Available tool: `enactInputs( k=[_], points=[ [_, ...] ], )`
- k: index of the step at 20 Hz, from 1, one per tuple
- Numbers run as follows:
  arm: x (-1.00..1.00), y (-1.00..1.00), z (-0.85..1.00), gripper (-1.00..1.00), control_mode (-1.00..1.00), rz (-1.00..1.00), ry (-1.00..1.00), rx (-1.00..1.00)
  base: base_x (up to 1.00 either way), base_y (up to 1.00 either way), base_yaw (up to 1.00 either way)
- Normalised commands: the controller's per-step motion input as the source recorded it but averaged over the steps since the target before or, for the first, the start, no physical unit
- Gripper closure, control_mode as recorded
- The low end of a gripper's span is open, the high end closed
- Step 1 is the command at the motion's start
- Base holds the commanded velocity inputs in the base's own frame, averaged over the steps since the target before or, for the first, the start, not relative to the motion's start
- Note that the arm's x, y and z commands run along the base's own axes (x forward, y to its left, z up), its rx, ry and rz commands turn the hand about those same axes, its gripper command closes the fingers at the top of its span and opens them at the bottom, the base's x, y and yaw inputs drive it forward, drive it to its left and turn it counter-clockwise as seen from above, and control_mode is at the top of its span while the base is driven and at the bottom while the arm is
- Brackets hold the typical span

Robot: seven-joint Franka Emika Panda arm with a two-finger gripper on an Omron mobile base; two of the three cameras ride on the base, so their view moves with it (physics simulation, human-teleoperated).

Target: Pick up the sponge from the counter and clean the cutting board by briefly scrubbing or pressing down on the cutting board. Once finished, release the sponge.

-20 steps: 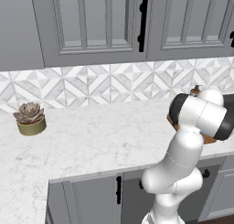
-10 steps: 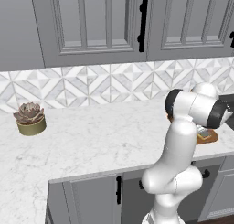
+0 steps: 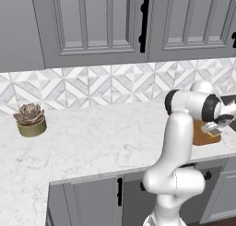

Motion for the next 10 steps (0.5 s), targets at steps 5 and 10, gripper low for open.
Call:
enactInputs(
  k=[5,10],
  points=[
    [-0.3,-0.73,-0.33,1.0,-1.0,0.0,-0.04,-0.1,0.0,0.0,0.0],
    [-0.52,0.15,0.02,1.0,-1.0,0.11,-0.05,-0.02,0.0,0.0,0.0]
  ],
)
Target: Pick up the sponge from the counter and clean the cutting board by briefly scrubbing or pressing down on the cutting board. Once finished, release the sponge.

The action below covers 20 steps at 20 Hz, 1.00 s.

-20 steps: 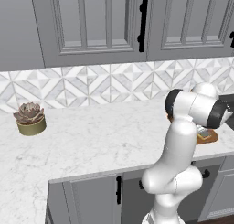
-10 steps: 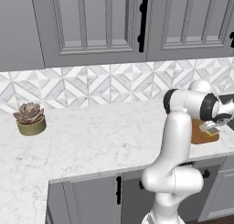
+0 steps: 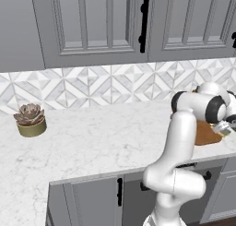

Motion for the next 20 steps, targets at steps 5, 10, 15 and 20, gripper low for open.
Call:
enactInputs(
  k=[5,10,15,20],
  points=[
    [-0.43,1.0,0.74,1.0,-1.0,0.12,-0.05,0.0,0.0,0.0,0.0],
    [-0.03,1.0,0.31,1.0,-1.0,0.12,0.0,0.0,0.0,0.0,0.0],
    [0.13,1.0,0.03,1.0,-1.0,0.08,-0.04,-0.06,0.0,0.0,0.0],
    [0.22,1.0,0.01,1.0,-1.0,0.0,-0.05,-0.12,0.0,0.0,0.0]
  ],
)
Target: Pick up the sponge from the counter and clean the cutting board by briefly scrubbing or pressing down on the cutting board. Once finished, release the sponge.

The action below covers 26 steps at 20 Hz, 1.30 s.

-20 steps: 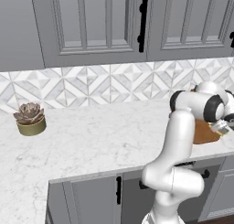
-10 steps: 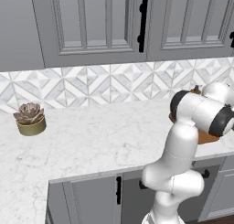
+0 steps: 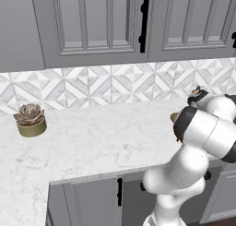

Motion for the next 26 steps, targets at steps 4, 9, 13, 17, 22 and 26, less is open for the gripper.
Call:
enactInputs(
  k=[4,9,13,17,22,26],
  points=[
    [0.79,1.0,0.01,1.0,-1.0,0.02,0.05,-0.19,0.0,0.0,0.0],
    [0.85,0.72,-0.04,1.0,-1.0,0.0,0.08,-0.1,0.0,0.0,0.0],
    [0.43,0.39,-0.1,-1.0,-1.0,0.02,0.02,0.0,0.0,0.0,0.0],
    [0.0,0.03,0.14,-1.0,-1.0,0.0,0.0,0.0,0.0,0.0,0.0],
    [0.07,0.0,0.02,-1.0,-1.0,0.02,0.0,0.01,0.0,0.0,0.0],
    [0.06,0.0,0.09,-1.0,-1.0,0.06,0.0,0.01,0.0,0.0,0.0]
  ],
)
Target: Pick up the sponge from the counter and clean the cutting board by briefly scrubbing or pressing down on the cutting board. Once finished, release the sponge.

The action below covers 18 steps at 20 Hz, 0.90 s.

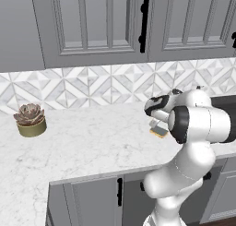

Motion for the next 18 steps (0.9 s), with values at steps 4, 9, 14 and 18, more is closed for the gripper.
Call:
enactInputs(
  k=[4,9,14,18],
  points=[
    [-0.45,0.0,0.62,-1.0,-1.0,0.02,0.0,0.01,0.0,0.0,0.0],
    [-0.76,0.06,0.86,-1.0,-1.0,-0.04,0.0,0.05,0.0,0.0,0.0],
    [-0.7,0.17,0.89,-1.0,-1.0,-0.17,0.02,0.17,0.0,0.0,0.0],
    [-0.83,0.0,0.65,-1.0,-1.0,-0.13,0.0,0.18,0.0,0.0,0.0]
  ],
)
